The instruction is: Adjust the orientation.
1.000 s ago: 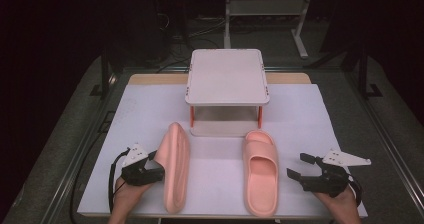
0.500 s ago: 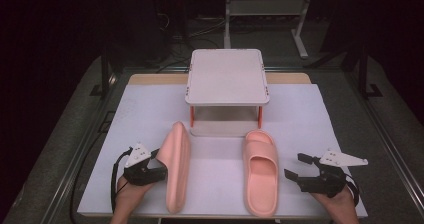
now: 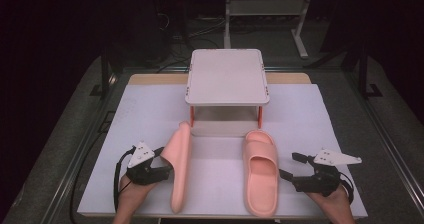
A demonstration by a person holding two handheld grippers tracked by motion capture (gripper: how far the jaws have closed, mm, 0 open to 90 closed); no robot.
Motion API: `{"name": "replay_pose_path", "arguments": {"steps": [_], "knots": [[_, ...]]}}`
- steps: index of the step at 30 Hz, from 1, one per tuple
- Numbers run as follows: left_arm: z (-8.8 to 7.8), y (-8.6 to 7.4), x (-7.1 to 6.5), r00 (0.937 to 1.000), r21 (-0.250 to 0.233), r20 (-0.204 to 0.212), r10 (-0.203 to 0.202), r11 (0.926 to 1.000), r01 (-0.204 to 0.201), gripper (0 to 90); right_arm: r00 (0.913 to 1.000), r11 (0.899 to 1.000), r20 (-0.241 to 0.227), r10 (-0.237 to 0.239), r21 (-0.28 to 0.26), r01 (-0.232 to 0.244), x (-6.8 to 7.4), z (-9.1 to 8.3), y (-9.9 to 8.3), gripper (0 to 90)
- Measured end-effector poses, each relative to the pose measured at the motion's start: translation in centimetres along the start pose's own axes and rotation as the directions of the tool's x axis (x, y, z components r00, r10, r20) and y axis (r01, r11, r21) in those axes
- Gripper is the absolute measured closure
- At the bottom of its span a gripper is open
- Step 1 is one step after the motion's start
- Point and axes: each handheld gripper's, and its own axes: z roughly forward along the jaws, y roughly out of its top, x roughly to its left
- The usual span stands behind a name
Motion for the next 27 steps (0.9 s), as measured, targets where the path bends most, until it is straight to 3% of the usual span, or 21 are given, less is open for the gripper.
{"name": "replay_pose_path", "arguments": {"steps": [13, 16, 17, 22, 27], "knots": [[1.8, 1.3, -0.9, 0.9995, -0.001, 0.029, 0.01, 0.9999, -0.01, 35.7, 1.0, 1.0, -0.004, 0.001, -0.015, -0.001, 0.1, -0.1, 0.1, 19.6], [2.5, 1.6, -1.1, 0.9991, 0.019, 0.043, 0.002, 0.9998, -0.002, 35.4, 1.0, 1.0, -0.009, 0.002, -0.02, -0.002, 0.2, -0.2, 0.2, 19.8], [2.8, 1.8, -1.3, 0.9993, 0.018, 0.032, 0.016, 0.9997, -0.017, 35.4, 1.0, 1.0, -0.009, 0.002, -0.02, -0.002, 0.2, -0.2, 0.2, 19.8], [4.1, 2.3, -2.3, 0.9971, 0.047, 0.059, 0.048, 0.9976, -0.051, 33.7, 0.9998, 1.0, -0.021, 0.007, -0.028, -0.007, 0.3, -0.1, 0.3, 20.0], [4.3, 2.4, -2.4, 0.9967, 0.043, 0.075, 0.032, 0.9985, -0.035, 33.1, 0.9993, 1.0, -0.031, 0.018, -0.024, -0.019, 0.4, 0.2, 0.3, 20.3]]}}
